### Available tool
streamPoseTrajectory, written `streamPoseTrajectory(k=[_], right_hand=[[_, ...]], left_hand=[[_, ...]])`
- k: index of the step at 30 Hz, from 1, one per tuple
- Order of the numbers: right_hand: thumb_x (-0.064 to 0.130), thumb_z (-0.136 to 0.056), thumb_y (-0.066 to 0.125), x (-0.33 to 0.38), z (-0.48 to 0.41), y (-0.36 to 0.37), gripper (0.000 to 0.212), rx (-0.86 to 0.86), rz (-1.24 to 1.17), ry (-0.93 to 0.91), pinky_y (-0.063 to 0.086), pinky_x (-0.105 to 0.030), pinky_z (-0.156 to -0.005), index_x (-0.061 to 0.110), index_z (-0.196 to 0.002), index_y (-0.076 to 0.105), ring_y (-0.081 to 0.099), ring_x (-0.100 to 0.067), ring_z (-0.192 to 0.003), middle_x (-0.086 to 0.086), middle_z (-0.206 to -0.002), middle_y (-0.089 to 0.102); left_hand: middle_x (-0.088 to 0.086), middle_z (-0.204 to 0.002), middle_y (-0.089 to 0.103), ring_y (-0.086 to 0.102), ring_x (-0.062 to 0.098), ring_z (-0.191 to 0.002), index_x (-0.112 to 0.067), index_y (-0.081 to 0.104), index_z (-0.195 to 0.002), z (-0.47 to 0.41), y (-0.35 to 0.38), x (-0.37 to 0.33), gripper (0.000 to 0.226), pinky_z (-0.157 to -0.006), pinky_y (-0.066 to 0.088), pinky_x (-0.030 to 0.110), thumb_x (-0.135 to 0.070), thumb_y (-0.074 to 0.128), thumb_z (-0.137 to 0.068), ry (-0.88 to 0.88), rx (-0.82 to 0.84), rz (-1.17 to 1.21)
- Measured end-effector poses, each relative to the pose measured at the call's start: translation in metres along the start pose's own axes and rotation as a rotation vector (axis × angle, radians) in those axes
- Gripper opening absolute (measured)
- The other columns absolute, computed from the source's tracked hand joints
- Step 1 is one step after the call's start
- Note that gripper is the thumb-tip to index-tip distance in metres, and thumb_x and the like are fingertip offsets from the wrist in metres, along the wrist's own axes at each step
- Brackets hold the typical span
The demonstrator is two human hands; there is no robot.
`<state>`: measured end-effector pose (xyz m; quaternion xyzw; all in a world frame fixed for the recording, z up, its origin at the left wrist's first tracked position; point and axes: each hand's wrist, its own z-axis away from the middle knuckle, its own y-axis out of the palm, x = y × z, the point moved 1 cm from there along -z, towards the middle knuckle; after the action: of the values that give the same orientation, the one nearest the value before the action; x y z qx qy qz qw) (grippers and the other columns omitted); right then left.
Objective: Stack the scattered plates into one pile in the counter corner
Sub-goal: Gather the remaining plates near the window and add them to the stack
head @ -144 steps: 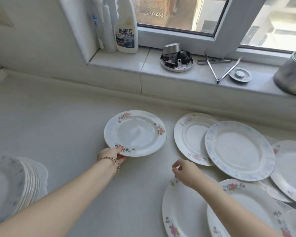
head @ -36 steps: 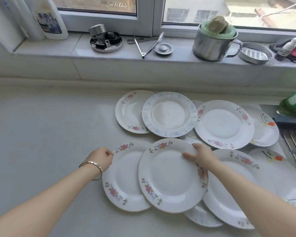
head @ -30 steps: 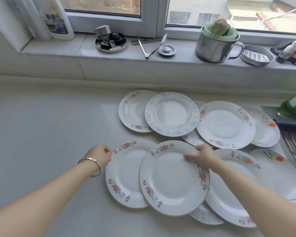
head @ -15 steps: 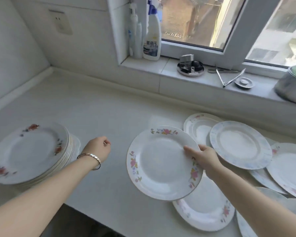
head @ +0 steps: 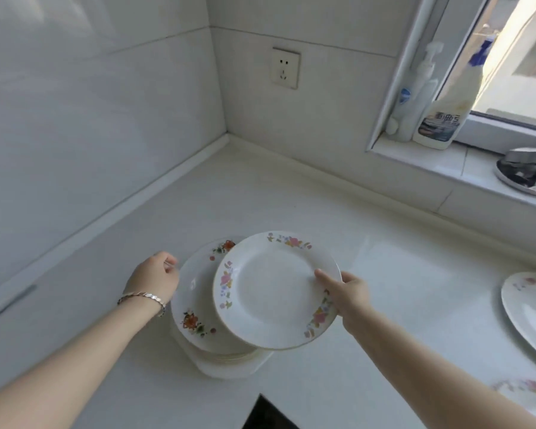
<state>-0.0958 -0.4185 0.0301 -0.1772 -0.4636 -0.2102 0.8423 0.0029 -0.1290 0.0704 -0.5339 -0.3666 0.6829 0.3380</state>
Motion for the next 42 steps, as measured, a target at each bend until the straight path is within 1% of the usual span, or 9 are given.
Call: streamPoseTrajectory(k=[6,10,12,17,21,26,30,39,42], right_hand=[[0.021,-0.081,0.07,0.0,-0.001,0.045,0.014,-0.022,0.103,-0.032,0.048,-0.025,-0.048,0.009,-0.085,0.065,0.061,-0.017,-0.059,-0.003,-0.069,0.065],[0.032,-0.084,0.064,0.001,-0.003,0.055,0.026,-0.061,0.372,-0.146,0.039,-0.027,-0.05,0.012,-0.071,0.054,0.053,-0.021,-0.06,-0.001,-0.064,0.054],[0.041,-0.083,0.062,0.001,-0.006,0.059,0.03,-0.118,0.573,-0.209,0.036,-0.028,-0.058,0.016,-0.07,0.051,0.049,-0.02,-0.067,-0.001,-0.074,0.049],[0.048,-0.085,0.056,-0.002,-0.005,0.071,0.048,-0.111,0.758,-0.221,0.046,-0.029,-0.076,0.014,-0.119,0.058,0.058,-0.02,-0.091,-0.001,-0.118,0.046],[0.048,-0.086,0.053,-0.006,0.0,0.077,0.046,-0.095,0.865,-0.242,0.043,-0.027,-0.072,0.016,-0.12,0.057,0.06,-0.023,-0.097,-0.001,-0.119,0.049],[0.043,-0.087,0.054,-0.007,-0.004,0.082,0.07,0.003,0.95,-0.373,0.026,-0.03,-0.109,0.019,-0.146,0.025,0.028,-0.022,-0.135,-0.005,-0.144,0.03],[0.045,-0.092,0.044,-0.013,-0.007,0.089,0.068,0.152,1.041,-0.44,0.018,-0.035,-0.115,0.029,-0.149,0.011,0.014,-0.023,-0.144,-0.004,-0.155,0.015],[0.032,-0.093,0.049,-0.008,-0.005,0.067,0.047,0.087,0.808,-0.355,0.024,-0.029,-0.112,0.023,-0.139,0.04,0.023,-0.022,-0.14,-0.008,-0.148,0.028],[0.026,-0.094,0.048,-0.011,-0.001,0.022,0.035,0.015,0.776,-0.303,0.029,-0.015,-0.094,0.017,-0.128,0.052,0.041,-0.017,-0.128,-0.002,-0.138,0.042]], left_hand=[[0.012,-0.11,0.069,0.063,0.031,-0.097,-0.011,0.063,-0.106,-0.022,-0.002,0.036,0.026,-0.081,0.046,0.031,-0.006,0.045,-0.088,-0.068,0.007,0.031],[0.011,-0.116,0.066,0.061,0.031,-0.103,-0.01,0.063,-0.109,-0.028,0.002,0.038,0.027,-0.08,0.042,0.028,-0.005,0.044,-0.089,-0.092,0.006,0.056],[0.011,-0.117,0.065,0.06,0.03,-0.104,-0.01,0.062,-0.111,-0.03,0.006,0.036,0.028,-0.079,0.04,0.027,-0.006,0.044,-0.09,-0.095,0.02,0.062],[0.013,-0.115,0.066,0.06,0.031,-0.105,-0.009,0.063,-0.109,-0.034,0.01,0.03,0.027,-0.085,0.044,0.031,-0.005,0.046,-0.089,-0.093,-0.002,0.089],[0.012,-0.116,0.066,0.06,0.031,-0.106,-0.009,0.062,-0.111,-0.032,0.011,0.026,0.027,-0.085,0.045,0.031,-0.005,0.045,-0.09,-0.079,0.006,0.075],[0.012,-0.115,0.066,0.06,0.031,-0.104,-0.009,0.062,-0.111,-0.031,0.011,0.025,0.028,-0.082,0.042,0.029,-0.005,0.044,-0.09,-0.058,0.008,0.075],[0.012,-0.113,0.066,0.06,0.029,-0.1,-0.008,0.062,-0.111,-0.028,0.011,0.022,0.027,-0.079,0.04,0.027,-0.005,0.044,-0.09,-0.027,0.022,0.076],[0.004,-0.101,0.059,0.048,0.018,-0.08,-0.009,0.061,-0.112,-0.002,0.037,-0.036,0.028,-0.073,0.035,0.022,-0.005,0.045,-0.09,0.259,0.061,0.104],[-0.003,-0.094,0.052,0.049,0.017,-0.078,-0.011,0.06,-0.112,0.019,0.061,-0.076,0.027,-0.073,0.036,0.021,-0.007,0.046,-0.09,0.438,0.182,0.078]])
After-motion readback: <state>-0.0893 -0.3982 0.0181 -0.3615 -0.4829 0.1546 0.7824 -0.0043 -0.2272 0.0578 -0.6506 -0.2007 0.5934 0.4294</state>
